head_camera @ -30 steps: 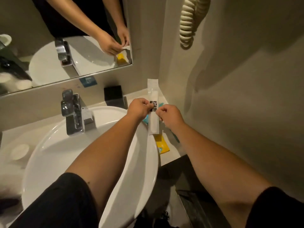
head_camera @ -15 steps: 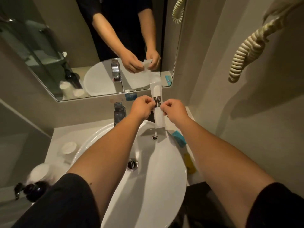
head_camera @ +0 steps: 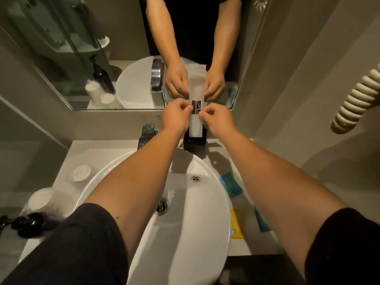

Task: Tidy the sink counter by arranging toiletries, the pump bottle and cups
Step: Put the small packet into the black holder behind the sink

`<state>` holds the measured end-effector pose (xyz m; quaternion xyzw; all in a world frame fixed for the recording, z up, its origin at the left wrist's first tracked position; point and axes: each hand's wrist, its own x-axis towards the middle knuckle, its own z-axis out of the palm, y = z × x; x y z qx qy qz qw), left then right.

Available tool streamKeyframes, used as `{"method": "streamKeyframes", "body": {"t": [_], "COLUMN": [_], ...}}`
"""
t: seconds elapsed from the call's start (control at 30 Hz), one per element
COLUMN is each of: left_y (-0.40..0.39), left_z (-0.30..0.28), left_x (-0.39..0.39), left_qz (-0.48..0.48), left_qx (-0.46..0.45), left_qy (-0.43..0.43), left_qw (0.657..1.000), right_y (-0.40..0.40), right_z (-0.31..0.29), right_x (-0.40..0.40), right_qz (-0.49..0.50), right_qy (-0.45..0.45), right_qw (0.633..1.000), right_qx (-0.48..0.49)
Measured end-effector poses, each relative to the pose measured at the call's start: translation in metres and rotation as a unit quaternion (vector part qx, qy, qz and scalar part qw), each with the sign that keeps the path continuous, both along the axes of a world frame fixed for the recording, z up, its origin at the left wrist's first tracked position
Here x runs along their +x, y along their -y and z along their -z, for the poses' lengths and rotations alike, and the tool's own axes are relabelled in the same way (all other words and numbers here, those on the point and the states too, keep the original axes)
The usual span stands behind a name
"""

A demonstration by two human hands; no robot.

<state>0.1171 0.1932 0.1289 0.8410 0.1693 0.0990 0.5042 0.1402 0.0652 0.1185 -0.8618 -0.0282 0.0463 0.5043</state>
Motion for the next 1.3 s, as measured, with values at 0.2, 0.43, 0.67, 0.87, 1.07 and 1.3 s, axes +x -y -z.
{"method": "streamKeyframes", "body": {"t": [0.2,0.43,0.67,0.87,1.07,1.3], "left_y": [0.004,0.004,0.006,0.005,0.003,0.004], "left_z": [0.041,0.070,0.088,0.098,0.106,0.109], "left_x": [0.006,0.007,0.019,0.026,0.032,0.031], "left_qz": [-0.025,-0.014,-0.010,-0.011,0.000,-0.004], "left_qx": [0.013,0.041,0.047,0.074,0.101,0.107], "left_qy": [-0.051,-0.120,-0.161,-0.176,-0.169,-0.156], "left_qw": [0.998,0.992,0.986,0.981,0.980,0.982], "right_y": [0.000,0.003,0.002,-0.005,-0.007,-0.006], "right_z": [0.039,0.070,0.086,0.095,0.102,0.103], "right_x": [0.006,0.004,0.010,0.020,0.031,0.030], "right_qz": [-0.007,-0.017,-0.030,-0.029,-0.042,-0.046], "right_qy": [-0.022,-0.063,-0.085,-0.059,-0.038,-0.035], "right_qw": [0.999,0.995,0.986,0.966,0.953,0.957], "right_qx": [-0.027,-0.080,-0.140,-0.251,-0.296,-0.285]}}
